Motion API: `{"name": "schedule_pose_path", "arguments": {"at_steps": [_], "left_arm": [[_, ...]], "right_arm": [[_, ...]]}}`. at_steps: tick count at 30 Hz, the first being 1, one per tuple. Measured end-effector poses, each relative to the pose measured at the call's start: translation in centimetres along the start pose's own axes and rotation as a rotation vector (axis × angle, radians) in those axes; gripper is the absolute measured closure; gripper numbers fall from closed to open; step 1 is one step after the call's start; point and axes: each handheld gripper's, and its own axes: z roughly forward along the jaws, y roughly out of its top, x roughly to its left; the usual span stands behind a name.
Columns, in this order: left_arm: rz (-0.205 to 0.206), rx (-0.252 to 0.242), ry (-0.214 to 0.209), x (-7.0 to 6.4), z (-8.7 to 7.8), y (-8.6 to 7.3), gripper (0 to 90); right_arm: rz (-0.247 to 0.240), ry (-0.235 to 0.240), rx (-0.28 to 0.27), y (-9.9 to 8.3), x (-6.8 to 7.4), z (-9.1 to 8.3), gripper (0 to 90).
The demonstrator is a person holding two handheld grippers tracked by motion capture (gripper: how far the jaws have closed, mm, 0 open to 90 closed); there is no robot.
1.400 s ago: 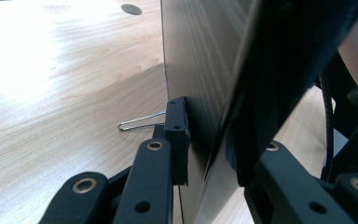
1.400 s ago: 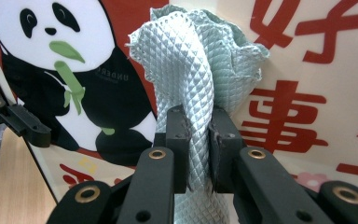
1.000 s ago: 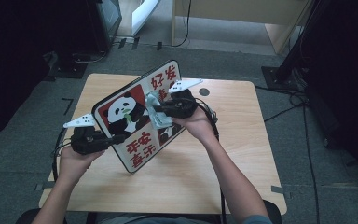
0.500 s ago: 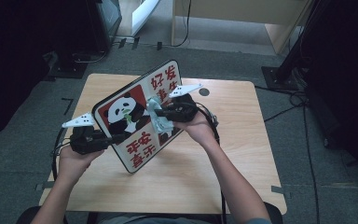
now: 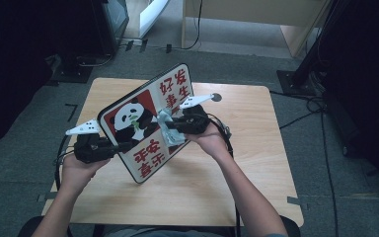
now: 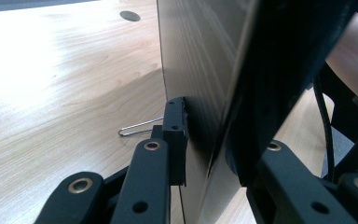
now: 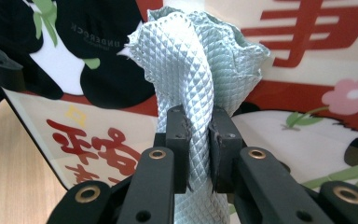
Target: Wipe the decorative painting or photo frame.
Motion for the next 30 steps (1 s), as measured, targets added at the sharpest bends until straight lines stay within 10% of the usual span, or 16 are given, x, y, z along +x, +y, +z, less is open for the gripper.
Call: {"name": "schedule_pose_path", "arguments": {"at_steps": [30], "left_arm": [[-0.013,0.007,-0.031,0.4,0.0,0.1,75.0]], "right_arm": [[0.093,0.024,0.087,-4.7,-0.5,1.9,81.0]]}}
